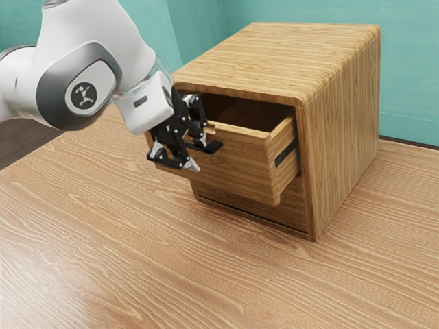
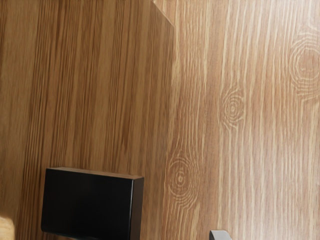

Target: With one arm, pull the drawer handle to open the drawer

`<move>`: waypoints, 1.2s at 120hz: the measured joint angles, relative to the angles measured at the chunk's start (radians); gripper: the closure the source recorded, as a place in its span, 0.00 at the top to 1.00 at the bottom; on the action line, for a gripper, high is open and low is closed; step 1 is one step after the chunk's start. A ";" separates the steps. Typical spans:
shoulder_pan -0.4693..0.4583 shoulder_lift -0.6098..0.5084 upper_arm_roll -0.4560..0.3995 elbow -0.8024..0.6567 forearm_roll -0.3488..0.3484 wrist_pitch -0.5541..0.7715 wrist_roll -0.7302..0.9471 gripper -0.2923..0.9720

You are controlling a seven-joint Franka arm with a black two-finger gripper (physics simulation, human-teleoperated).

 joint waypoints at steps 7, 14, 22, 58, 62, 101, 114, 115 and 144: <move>-0.002 -0.018 0.000 -0.011 0.000 -0.006 -0.003 0.36; -0.002 -0.029 0.000 -0.016 0.000 -0.017 -0.007 0.35; -0.003 -0.044 0.000 -0.021 0.000 -0.032 -0.012 0.32; -0.012 -0.134 0.000 -0.077 0.001 -0.089 -0.039 0.13; -0.014 -0.148 0.001 -0.089 0.001 -0.092 -0.042 0.15; -0.061 -0.268 0.028 -0.198 0.003 -0.118 -0.071 0.38; -0.066 -0.297 0.029 -0.217 0.004 -0.124 -0.079 0.35; -0.066 -0.299 0.029 -0.220 0.004 -0.124 -0.080 0.34; -0.097 -0.361 0.029 -0.259 0.005 -0.145 -0.099 0.46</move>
